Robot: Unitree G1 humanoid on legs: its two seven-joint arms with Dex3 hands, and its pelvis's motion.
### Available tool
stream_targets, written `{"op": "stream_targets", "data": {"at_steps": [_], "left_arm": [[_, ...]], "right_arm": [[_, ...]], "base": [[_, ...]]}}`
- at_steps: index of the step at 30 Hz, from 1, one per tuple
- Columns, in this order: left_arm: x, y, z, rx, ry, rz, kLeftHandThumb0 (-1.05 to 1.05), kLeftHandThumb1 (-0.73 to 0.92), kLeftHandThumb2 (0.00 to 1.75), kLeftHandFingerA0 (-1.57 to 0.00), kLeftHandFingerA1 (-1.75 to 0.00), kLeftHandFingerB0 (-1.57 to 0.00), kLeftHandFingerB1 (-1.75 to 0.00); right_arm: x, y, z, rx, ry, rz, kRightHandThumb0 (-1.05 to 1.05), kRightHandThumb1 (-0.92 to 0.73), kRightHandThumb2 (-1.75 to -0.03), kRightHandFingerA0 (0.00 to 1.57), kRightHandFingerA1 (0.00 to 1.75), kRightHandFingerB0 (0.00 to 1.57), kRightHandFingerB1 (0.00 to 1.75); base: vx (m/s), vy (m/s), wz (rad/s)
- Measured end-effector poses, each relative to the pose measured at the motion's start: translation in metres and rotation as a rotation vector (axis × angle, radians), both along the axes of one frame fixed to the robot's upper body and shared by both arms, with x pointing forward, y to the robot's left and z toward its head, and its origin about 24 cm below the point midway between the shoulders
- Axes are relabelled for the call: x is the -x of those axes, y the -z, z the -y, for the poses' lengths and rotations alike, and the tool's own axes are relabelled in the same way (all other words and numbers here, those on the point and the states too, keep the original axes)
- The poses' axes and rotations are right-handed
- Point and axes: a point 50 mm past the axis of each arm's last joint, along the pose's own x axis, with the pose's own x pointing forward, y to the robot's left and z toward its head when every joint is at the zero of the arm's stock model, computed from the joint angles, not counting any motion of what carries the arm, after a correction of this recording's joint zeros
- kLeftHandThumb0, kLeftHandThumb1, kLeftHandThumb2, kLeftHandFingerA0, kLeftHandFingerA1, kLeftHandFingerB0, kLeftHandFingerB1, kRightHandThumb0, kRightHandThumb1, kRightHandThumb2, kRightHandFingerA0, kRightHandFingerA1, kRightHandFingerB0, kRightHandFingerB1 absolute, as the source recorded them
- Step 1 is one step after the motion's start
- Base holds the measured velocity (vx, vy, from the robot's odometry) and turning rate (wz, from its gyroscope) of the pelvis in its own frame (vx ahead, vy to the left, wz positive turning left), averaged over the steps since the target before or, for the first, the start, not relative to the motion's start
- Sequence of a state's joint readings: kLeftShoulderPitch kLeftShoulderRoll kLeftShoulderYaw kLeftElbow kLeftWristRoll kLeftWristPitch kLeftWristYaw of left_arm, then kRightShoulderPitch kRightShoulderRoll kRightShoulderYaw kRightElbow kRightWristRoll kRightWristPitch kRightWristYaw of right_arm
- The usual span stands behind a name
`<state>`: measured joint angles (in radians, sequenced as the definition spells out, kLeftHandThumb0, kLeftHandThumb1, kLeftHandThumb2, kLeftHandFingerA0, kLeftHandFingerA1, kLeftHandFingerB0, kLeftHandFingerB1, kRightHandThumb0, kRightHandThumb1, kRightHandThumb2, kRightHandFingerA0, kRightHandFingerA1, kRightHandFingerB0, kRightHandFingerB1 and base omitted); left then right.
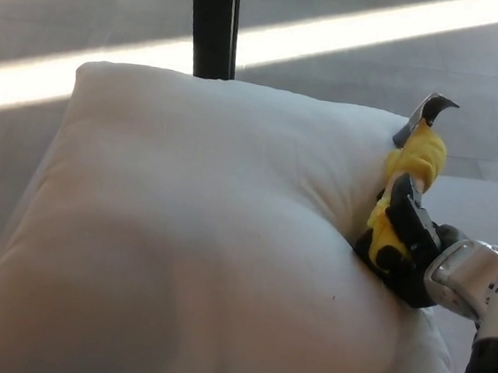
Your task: A hammer is kept on the right hand side and a pillow is kept on the left hand side on the desk infront of the robot and the robot uses its right hand to pick up the hammer and makes a downward swinging motion to hit the pillow
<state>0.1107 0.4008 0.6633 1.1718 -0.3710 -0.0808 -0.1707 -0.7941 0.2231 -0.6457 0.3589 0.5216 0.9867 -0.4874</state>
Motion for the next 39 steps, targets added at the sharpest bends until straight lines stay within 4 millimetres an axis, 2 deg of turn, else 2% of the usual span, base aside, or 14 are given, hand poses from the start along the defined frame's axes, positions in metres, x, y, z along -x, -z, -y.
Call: {"op": "stream_targets", "data": {"at_steps": [1, 2, 3, 7, 8, 10, 20, 21, 22, 25, 26, 29, 32, 39], "left_arm": [[0.000, 0.000, 0.000, -0.001, 0.002, -0.001, -0.53, 0.76, 0.63, -0.61, -0.45, -0.56, -0.42], [0.000, 0.000, 0.000, -0.001, 0.003, -0.002, -0.53, 0.76, 0.63, -0.61, -0.45, -0.56, -0.43], [0.000, 0.000, 0.000, -0.001, 0.006, -0.003, -0.54, 0.76, 0.63, -0.63, -0.46, -0.59, -0.43], [-0.001, 0.000, 0.000, -0.003, 0.012, -0.008, -0.53, 0.76, 0.63, -0.63, -0.45, -0.59, -0.43], [-0.001, -0.001, -0.001, -0.004, 0.014, -0.010, -0.54, 0.76, 0.63, -0.62, -0.45, -0.58, -0.43], [-0.001, -0.001, -0.001, -0.007, 0.016, -0.013, -0.54, 0.76, 0.63, -0.63, -0.45, -0.57, -0.43], [0.000, -0.007, -0.008, -0.028, 0.022, -0.022, -0.54, 0.75, 0.63, -0.63, -0.45, -0.59, -0.43], [0.000, -0.007, -0.009, -0.030, 0.023, -0.023, -0.54, 0.76, 0.63, -0.62, -0.45, -0.57, -0.43], [0.001, -0.007, -0.009, -0.031, 0.023, -0.024, -0.54, 0.76, 0.63, -0.62, -0.45, -0.56, -0.42], [0.002, -0.008, -0.009, -0.032, 0.023, -0.029, -0.53, 0.75, 0.63, -0.62, -0.45, -0.56, -0.42], [0.003, -0.008, -0.010, -0.033, 0.022, -0.031, -0.53, 0.76, 0.63, -0.64, -0.45, -0.57, -0.42], [0.005, -0.009, -0.011, -0.037, 0.021, -0.038, -0.53, 0.76, 0.63, -0.64, -0.46, -0.58, -0.43], [0.008, -0.012, -0.015, -0.050, 0.024, -0.048, -0.53, 0.76, 0.63, -0.62, -0.45, -0.57, -0.43], [0.012, -0.013, -0.017, -0.055, 0.027, -0.065, -0.53, 0.76, 0.63, -0.62, -0.45, -0.57, -0.43]], "right_arm": [[0.000, 0.000, 0.000, 0.001, 0.002, -0.001, -0.71, -0.76, -1.10, 1.43, 1.60, 1.00, 1.32], [0.000, 0.000, 0.000, 0.002, 0.003, -0.002, -0.58, -0.92, -0.77, 1.17, 1.75, 0.88, 1.60], [0.000, 0.001, 0.000, 0.002, 0.004, -0.003, -0.71, -0.74, -1.09, 1.42, 1.60, 1.01, 1.33], [0.001, 0.001, -0.001, 0.001, 0.006, -0.006, -0.66, -0.72, -1.08, 1.42, 1.58, 1.01, 1.32], [0.001, 0.002, -0.001, 0.003, 0.006, -0.007, -0.53, -0.92, -0.74, 1.17, 1.75, 0.86, 1.59], [0.001, 0.002, -0.001, 0.003, 0.007, -0.009, -0.52, -0.92, -0.70, 1.16, 1.75, 0.80, 1.60], [0.001, 0.002, -0.005, 0.016, 0.001, -0.011, -0.51, -0.92, -0.72, 1.12, 1.75, 0.80, 1.68], [0.001, 0.002, -0.006, 0.016, 0.001, -0.010, -0.68, -0.73, -1.05, 1.35, 1.58, 1.01, 1.39], [0.001, 0.002, -0.006, 0.017, 0.000, -0.009, -0.56, -0.92, -0.78, 1.11, 1.75, 0.77, 1.74], [0.001, -0.001, -0.007, 0.022, -0.004, 0.000, -0.47, -0.92, -0.74, 1.10, 1.75, 0.80, 1.69], [0.001, -0.002, -0.007, 0.025, -0.006, 0.004, -0.42, -0.88, -0.74, 1.05, 1.75, 0.73, 1.55], [0.001, -0.007, -0.009, 0.027, -0.010, 0.017, -0.47, -0.91, -0.69, 1.04, 1.75, 0.69, 1.63], [0.000, -0.014, -0.009, 0.036, -0.015, 0.049, -0.50, -0.92, -0.76, 1.02, 1.75, 0.71, 1.64], [-0.012, -0.044, -0.008, 0.028, -0.011, 0.110, -0.39, -0.91, -0.79, 1.07, 1.75, 0.75, 1.72]], "base": [[0.00, 0.000, 0.00], [0.00, 0.000, 0.00], [0.00, 0.000, 0.00], [0.00, 0.000, 0.00], [0.00, 0.000, 0.00], [0.00, 0.000, 0.00], [0.00, 0.000, 0.00], [0.00, 0.000, 0.00], [0.00, 0.000, 0.00], [0.00, 0.000, 0.00], [0.00, 0.000, 0.00], [0.00, 0.000, 0.00], [0.00, 0.000, 0.00], [0.00, 0.000, 0.00]]}}
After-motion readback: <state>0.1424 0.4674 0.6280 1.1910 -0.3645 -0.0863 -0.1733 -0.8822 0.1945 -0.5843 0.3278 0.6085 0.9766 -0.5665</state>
